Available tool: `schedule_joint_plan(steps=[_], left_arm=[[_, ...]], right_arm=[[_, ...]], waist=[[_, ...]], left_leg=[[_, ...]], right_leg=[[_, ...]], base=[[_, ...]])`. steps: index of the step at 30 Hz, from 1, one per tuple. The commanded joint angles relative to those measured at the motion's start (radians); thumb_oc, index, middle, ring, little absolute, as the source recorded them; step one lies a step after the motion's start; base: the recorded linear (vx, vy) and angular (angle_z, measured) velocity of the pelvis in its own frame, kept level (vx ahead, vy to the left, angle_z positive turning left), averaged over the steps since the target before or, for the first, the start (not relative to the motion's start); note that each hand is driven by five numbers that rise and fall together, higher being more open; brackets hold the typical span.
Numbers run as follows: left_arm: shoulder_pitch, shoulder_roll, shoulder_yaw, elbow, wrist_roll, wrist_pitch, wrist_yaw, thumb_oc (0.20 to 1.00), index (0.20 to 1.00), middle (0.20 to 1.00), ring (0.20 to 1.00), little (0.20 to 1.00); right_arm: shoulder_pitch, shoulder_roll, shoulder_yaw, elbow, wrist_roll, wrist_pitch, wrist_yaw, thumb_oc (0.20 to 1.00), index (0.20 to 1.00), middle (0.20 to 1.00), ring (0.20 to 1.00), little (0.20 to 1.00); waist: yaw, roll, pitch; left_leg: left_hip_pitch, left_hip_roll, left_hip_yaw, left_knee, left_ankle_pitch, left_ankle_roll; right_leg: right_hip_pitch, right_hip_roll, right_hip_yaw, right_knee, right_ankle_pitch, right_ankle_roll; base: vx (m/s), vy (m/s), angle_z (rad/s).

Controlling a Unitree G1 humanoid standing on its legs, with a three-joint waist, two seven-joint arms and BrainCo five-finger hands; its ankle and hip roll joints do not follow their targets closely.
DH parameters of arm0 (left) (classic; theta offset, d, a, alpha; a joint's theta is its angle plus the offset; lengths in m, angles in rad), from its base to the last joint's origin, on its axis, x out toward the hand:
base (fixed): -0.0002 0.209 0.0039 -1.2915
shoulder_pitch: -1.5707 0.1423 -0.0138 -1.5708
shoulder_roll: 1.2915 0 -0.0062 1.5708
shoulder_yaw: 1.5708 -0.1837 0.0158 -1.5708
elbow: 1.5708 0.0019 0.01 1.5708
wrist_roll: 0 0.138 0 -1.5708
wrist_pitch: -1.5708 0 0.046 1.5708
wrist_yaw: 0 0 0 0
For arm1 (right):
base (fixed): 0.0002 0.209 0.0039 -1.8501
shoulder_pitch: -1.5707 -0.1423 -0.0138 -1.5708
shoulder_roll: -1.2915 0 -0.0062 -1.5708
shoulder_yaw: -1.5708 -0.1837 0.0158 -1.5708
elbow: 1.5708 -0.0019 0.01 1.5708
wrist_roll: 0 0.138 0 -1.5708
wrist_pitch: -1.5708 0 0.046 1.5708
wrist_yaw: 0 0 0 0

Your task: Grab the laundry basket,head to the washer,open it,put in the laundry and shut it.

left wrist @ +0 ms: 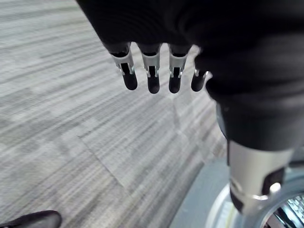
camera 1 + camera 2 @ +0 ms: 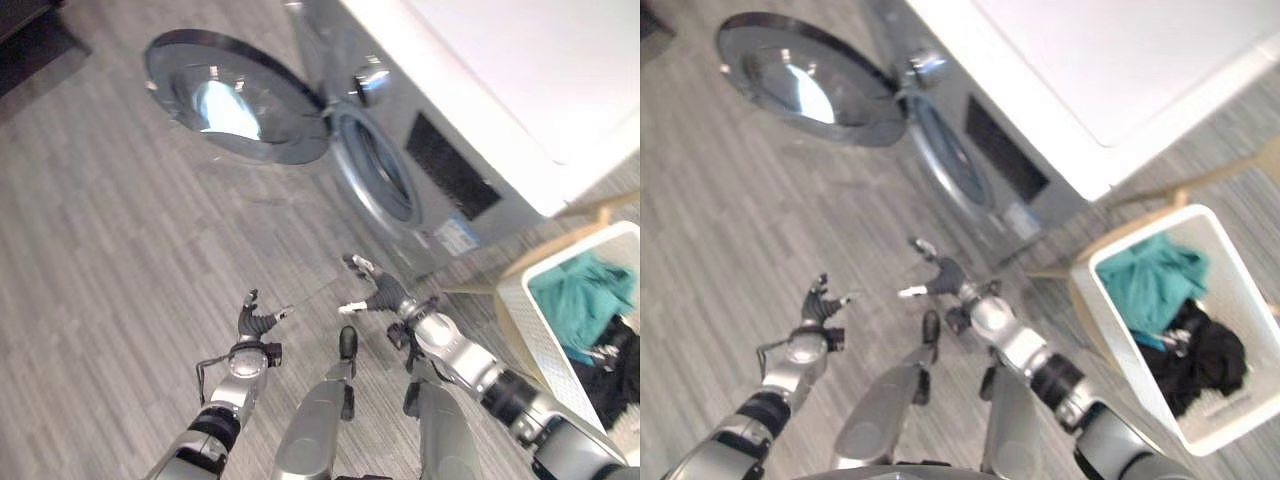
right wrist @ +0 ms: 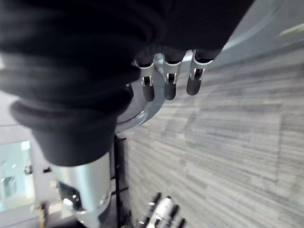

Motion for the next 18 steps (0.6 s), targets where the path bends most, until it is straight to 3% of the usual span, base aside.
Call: schedule_joint_plan(steps=[1, 3, 8, 18], left_arm=[[-0.034, 0.032, 0.056, -0.025, 0.068, -0.010, 0.057, 1.000, 1.000, 1.000, 1.000, 1.000], [-0.123, 0.070, 0.080, 0.007, 0.091, -0.006, 0.092, 1.000, 1.000, 1.000, 1.000, 1.000], [-0.221, 0.143, 0.100, 0.061, 0.103, 0.000, 0.120, 1.000, 1.000, 1.000, 1.000, 1.000], [-0.278, 0.273, 0.194, 0.209, 0.119, 0.038, 0.143, 1.000, 1.000, 1.000, 1.000, 1.000]], right_arm=[[0.007, -0.009, -0.056, -0.096, -0.083, -0.047, 0.039, 1.000, 1.000, 1.000, 1.000, 1.000], [0.108, -0.074, -0.112, -0.121, -0.109, -0.059, 0.047, 1.000, 1.000, 1.000, 1.000, 1.000], [0.214, -0.136, -0.198, -0.132, -0.105, -0.066, 0.046, 1.000, 1.000, 1.000, 1.000, 1.000], [0.309, -0.149, -0.334, -0.142, -0.057, -0.100, 0.015, 1.000, 1.000, 1.000, 1.000, 1.000]], waist=[[-0.014, -0.024, 0.015], [-0.062, -0.035, 0.009], [-0.105, -0.038, 0.002], [-0.143, -0.049, 0.004]], left_leg=[[-0.031, 0.007, -0.045, 0.012, 0.008, -0.042], [-0.032, 0.010, -0.023, -0.003, 0.011, -0.043], [-0.036, 0.010, -0.003, -0.028, 0.023, -0.043], [-0.056, 0.015, 0.027, -0.015, 0.005, -0.040]], right_leg=[[0.050, 0.011, -0.012, 0.045, -0.077, 0.047], [0.032, 0.020, 0.006, 0.037, -0.066, 0.050], [0.015, 0.025, 0.018, 0.022, -0.051, 0.054], [-0.009, 0.036, 0.048, 0.013, -0.041, 0.059]], base=[[-0.01, 0.080, -0.44], [-0.02, 0.059, -0.51], [0.00, 0.022, -0.35], [0.02, 0.012, -0.13]])
